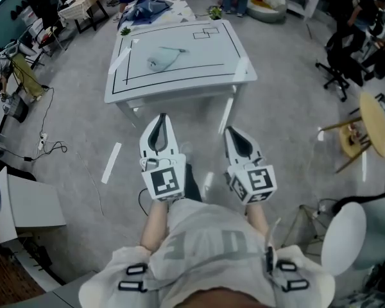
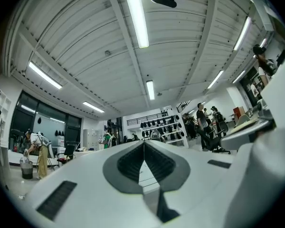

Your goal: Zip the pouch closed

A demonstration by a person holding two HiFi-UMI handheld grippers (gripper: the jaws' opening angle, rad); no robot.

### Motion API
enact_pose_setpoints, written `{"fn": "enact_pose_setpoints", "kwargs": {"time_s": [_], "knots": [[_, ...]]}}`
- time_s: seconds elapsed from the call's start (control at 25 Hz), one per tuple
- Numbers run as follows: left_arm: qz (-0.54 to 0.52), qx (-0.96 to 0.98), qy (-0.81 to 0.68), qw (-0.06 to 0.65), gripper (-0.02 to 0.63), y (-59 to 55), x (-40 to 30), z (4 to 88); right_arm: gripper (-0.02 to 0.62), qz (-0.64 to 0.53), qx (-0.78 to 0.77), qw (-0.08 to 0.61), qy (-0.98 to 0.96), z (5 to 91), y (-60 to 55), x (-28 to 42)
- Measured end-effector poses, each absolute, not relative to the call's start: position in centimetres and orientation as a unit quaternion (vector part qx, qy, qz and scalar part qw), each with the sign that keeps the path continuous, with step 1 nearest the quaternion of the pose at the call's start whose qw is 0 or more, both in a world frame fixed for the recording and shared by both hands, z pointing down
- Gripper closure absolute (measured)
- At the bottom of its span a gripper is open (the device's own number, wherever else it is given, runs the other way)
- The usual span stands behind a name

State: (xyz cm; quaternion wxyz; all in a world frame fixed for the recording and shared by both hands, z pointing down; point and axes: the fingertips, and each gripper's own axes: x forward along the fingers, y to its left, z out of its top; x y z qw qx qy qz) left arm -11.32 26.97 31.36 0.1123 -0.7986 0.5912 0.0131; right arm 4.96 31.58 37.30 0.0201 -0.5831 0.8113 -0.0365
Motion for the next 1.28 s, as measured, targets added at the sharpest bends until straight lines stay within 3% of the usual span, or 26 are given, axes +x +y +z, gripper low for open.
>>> {"fn": "enact_pose_setpoints", "kwargs": {"time_s": [0.6,1.28], "knots": [[0.007,-0.806,0.580,0.120,0.597,9.3,-10.5,31.1,0.588,-0.031,-0.604,0.019,0.796,36.2,14.6,5.9],[0.005,-0.816,0.575,0.057,0.598,-16.6,-12.1,33.0,0.589,-0.051,-0.650,0.000,0.758,36.3,-9.9,5.3]]}}
